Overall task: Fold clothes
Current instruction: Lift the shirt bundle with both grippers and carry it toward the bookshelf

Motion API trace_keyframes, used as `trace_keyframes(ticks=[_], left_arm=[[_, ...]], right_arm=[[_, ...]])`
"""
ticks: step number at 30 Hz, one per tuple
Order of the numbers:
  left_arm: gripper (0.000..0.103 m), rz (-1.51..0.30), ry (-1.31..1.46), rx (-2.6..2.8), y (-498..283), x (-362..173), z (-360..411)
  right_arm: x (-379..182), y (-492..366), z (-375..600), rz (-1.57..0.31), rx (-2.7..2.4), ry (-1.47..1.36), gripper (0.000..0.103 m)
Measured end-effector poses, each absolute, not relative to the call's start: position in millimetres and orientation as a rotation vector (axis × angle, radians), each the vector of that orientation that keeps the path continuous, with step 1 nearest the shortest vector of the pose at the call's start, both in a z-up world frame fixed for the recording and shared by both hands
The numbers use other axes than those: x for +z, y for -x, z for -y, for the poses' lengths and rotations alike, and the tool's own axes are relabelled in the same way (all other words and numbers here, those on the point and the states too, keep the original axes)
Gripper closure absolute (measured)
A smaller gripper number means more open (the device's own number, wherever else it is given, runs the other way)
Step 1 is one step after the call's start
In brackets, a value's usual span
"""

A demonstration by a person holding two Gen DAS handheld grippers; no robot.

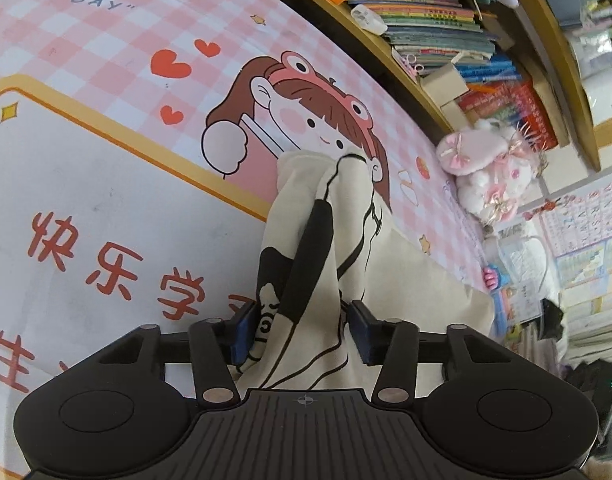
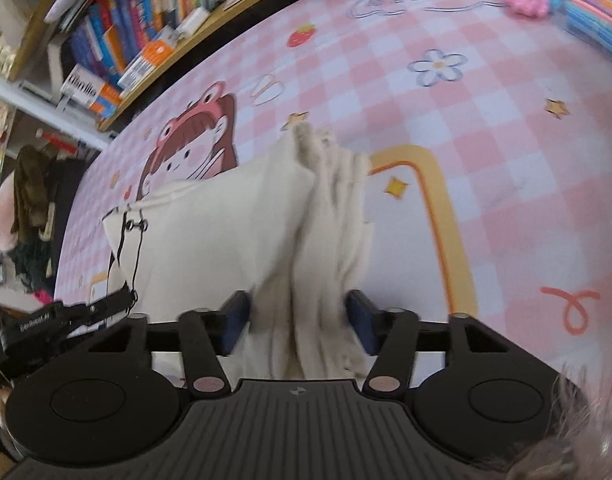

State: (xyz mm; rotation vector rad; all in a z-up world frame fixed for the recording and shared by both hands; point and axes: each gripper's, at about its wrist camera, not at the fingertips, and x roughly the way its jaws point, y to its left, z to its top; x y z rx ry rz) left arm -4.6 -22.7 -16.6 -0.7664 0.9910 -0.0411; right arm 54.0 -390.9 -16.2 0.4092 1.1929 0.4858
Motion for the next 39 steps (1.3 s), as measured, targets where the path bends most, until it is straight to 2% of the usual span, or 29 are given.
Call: trace_keyframes(ticks=[1, 5, 10, 15, 18, 20, 26, 27, 28, 29, 30, 32, 34, 39], left_arm=[[0.067, -0.993, 0.745, -0.037, 5, -15, 25], [0.082, -0.983, 0.644, -0.034, 8, -6, 37], [0.081, -0.987, 0.583, -0.045, 9, -1, 43], [0.073, -1.008, 0.660, -0.064, 8, -6, 34], [0.066, -1.025, 0.664, -0.059, 7, -9, 34], [0.064, -1.028, 0.684, -0.059, 7, -12, 32], [0.065, -1.021, 0.701, -0.061, 6, -13, 33], [0.065, -1.019, 0.699, -0.059, 6, -13, 34], [0.066, -1.017, 0.695, -0.056, 6, -13, 35], [0.072, -1.016, 0.689, -0.055, 7, -13, 37], [0.074, -1.015, 0.685, -0.055, 7, -13, 38], [0.087, -0.997, 0.693, -0.057, 9, -9, 39], [0.090, -0.981, 0.695, -0.060, 10, -5, 40], [0.091, -0.952, 0.698, -0.060, 8, 6, 43]], right_arm=[[-16, -54, 387, -1.189, 0.494, -0.390, 0.064], [-7, -49, 374, -1.107, 0.527, -0.257, 0.080], [13, -26, 367, -0.930, 0.596, -0.072, 0.082], [2, -38, 376, -1.036, 0.566, -0.145, 0.081], [-4, -43, 385, -1.089, 0.528, -0.204, 0.072], [-7, -46, 393, -1.124, 0.489, -0.258, 0.060], [-15, -50, 402, -1.183, 0.486, -0.373, 0.057], [-15, -50, 400, -1.183, 0.497, -0.368, 0.057], [-15, -51, 398, -1.183, 0.507, -0.364, 0.063], [-16, -51, 396, -1.186, 0.517, -0.363, 0.070], [-18, -51, 395, -1.187, 0.526, -0.363, 0.072], [-13, -50, 394, -1.157, 0.539, -0.343, 0.078], [-9, -48, 392, -1.126, 0.552, -0.323, 0.082], [5, -43, 394, -1.046, 0.577, -0.290, 0.083]])
